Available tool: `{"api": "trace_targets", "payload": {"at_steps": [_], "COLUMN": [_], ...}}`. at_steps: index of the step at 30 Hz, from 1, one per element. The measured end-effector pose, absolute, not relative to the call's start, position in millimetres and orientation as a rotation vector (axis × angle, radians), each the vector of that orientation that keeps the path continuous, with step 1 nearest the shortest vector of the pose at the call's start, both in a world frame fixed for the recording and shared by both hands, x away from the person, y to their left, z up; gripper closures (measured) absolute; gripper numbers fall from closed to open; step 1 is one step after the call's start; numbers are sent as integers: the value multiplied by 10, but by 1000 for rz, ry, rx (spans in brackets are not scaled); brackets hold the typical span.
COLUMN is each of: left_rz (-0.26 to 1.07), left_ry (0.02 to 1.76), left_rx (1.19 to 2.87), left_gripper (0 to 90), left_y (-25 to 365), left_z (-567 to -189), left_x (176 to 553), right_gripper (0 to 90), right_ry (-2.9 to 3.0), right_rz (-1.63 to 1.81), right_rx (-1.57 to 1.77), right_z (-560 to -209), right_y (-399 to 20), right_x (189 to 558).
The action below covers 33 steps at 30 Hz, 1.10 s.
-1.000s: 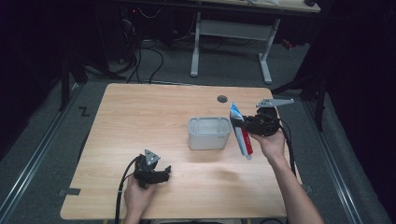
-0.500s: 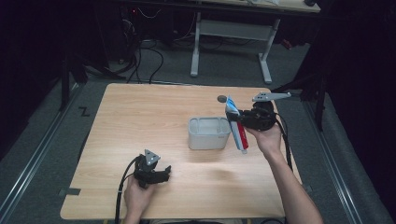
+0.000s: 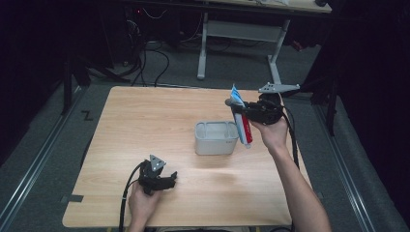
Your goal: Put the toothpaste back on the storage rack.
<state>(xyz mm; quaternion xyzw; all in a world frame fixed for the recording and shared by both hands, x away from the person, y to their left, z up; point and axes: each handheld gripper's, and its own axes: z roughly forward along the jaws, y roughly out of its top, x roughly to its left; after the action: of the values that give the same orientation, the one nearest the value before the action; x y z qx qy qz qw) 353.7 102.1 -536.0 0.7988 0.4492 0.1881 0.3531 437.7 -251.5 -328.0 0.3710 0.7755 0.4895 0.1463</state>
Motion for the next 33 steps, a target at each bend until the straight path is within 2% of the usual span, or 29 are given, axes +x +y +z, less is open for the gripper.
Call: {"api": "trace_targets", "payload": {"at_steps": [33], "left_rz": [489], "left_ry": [1155], "left_rx": [2072], "left_gripper": [193], "left_y": [1010], "left_z": [-5360], "left_x": [3533], "right_gripper": [715], "right_ry": [2206], "right_rz": [1433], "right_rx": [1093], "right_z": [-3271], "right_y": [-2151], "right_x": [4725]}}
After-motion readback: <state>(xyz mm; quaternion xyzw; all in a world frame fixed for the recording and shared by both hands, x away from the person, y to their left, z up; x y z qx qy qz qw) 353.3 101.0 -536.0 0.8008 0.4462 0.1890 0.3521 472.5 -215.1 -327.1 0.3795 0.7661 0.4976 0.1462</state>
